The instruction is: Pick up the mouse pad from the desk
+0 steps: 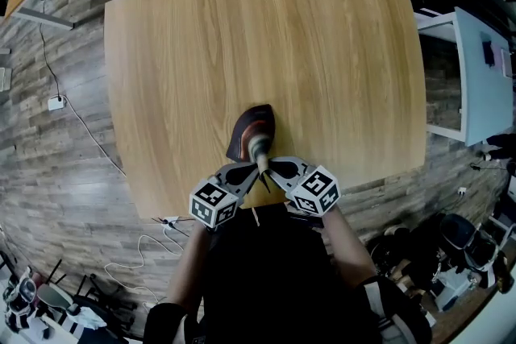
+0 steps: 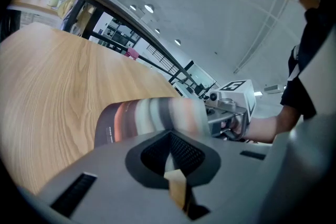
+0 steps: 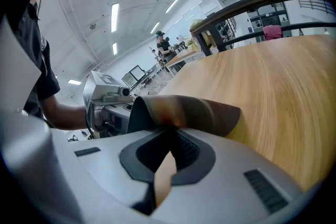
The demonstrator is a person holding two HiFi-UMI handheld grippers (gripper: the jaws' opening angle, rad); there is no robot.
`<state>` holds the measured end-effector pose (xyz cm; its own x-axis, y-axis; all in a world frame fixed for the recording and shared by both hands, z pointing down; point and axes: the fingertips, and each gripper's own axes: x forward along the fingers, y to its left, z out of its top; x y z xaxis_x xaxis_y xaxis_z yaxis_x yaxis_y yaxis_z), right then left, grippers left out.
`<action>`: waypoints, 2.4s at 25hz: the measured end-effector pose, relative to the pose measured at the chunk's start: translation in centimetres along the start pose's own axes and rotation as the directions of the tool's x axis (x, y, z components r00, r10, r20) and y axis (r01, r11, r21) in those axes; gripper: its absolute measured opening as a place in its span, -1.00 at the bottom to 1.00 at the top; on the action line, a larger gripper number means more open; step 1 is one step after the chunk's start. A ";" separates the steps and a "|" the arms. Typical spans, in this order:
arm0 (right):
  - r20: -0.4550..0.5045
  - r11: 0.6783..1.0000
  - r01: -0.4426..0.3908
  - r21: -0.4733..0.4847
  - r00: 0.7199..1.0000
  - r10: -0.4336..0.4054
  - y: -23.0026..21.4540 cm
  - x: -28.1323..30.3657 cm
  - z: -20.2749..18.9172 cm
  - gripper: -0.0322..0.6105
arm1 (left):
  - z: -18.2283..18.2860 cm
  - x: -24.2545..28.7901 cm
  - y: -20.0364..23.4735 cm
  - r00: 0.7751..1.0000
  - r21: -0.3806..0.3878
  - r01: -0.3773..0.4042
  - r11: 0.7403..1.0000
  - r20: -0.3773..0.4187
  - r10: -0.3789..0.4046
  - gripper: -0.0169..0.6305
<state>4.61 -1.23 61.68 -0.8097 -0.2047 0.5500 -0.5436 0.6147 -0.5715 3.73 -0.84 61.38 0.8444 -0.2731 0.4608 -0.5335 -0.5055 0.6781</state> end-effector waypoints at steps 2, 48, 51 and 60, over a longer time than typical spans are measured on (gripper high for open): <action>0.011 1.000 -0.002 -0.006 1.000 0.002 0.5 -0.6 0.2 -0.81 | 0.2 -0.3 -0.8 1.000 0.009 0.005 1.000 0.008 -0.005 -0.88; 0.303 0.988 -0.046 -0.146 0.949 0.089 14.9 -14.0 3.7 -0.81 | 3.0 -8.8 -18.3 0.969 0.279 0.003 0.960 0.235 -0.071 -0.89; 0.306 0.989 -0.042 -0.142 0.948 0.084 16.3 -13.4 4.0 -0.81 | 2.8 -10.4 -18.3 0.966 0.278 0.010 0.960 0.245 -0.081 -0.88; 0.331 0.991 -0.029 -0.133 0.941 0.072 20.8 -10.4 5.1 -0.81 | 2.4 -15.9 -17.2 0.960 0.282 0.030 0.959 0.258 -0.106 -0.88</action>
<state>0.64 9.80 40.96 -0.8743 -0.4003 0.2747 -0.4854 0.7160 -0.5017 -0.36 10.23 41.04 0.8798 -0.4200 0.2227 -0.4728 -0.7237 0.5027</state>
